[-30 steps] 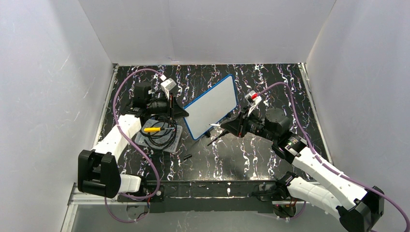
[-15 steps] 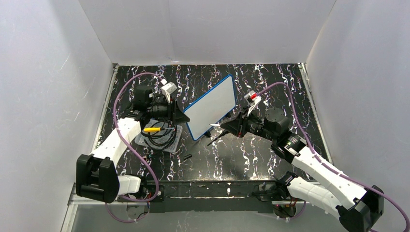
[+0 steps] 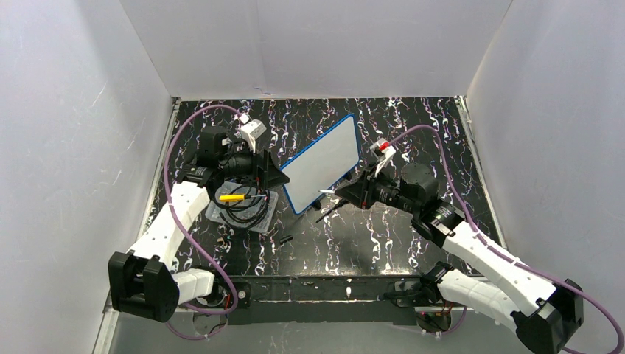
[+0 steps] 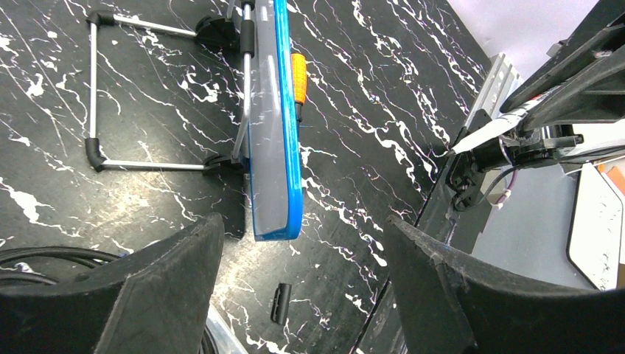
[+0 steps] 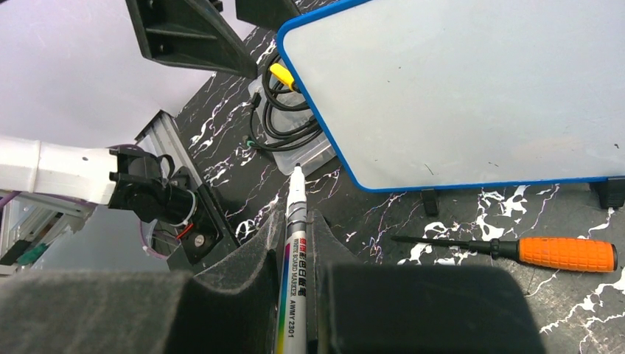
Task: Write a sentence on the whiteboard
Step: Adjust the whiteboard at the center of the board, then write a sentence on the whiteboard.
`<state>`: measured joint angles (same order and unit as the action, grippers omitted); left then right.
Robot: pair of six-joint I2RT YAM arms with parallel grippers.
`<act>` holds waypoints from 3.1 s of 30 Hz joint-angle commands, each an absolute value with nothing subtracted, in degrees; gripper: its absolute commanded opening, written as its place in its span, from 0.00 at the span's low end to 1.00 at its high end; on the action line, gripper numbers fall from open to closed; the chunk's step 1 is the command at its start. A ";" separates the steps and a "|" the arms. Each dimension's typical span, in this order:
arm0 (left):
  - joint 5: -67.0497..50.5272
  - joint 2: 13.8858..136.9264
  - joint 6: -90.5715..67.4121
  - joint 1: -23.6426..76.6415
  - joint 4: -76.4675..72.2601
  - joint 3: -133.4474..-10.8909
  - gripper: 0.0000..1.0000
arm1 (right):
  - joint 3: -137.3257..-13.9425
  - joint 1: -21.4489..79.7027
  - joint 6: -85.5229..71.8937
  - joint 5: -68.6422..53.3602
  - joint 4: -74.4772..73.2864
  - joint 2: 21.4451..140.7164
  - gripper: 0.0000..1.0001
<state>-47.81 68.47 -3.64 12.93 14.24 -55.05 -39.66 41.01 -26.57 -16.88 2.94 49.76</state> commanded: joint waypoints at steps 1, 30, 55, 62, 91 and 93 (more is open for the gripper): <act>-47.23 67.86 -1.21 12.98 17.50 -58.86 0.76 | -43.04 41.39 -25.66 -17.69 5.03 50.21 0.01; -40.17 71.02 -0.62 17.06 17.97 -58.49 0.40 | -42.44 42.98 -24.79 -15.47 11.87 54.91 0.01; -47.74 71.39 8.88 17.67 29.68 -61.45 0.00 | -42.73 44.98 -20.74 -13.66 10.42 52.48 0.01; -48.89 71.57 9.43 15.36 29.87 -61.58 0.00 | -42.29 47.49 -18.62 -11.79 19.70 55.66 0.01; -50.27 72.44 11.02 15.07 31.05 -61.60 0.00 | -48.81 49.04 -16.46 -13.34 32.97 73.84 0.01; -50.27 72.44 11.07 15.07 31.07 -61.53 0.00 | -49.00 49.05 -16.36 -13.44 32.98 74.11 0.01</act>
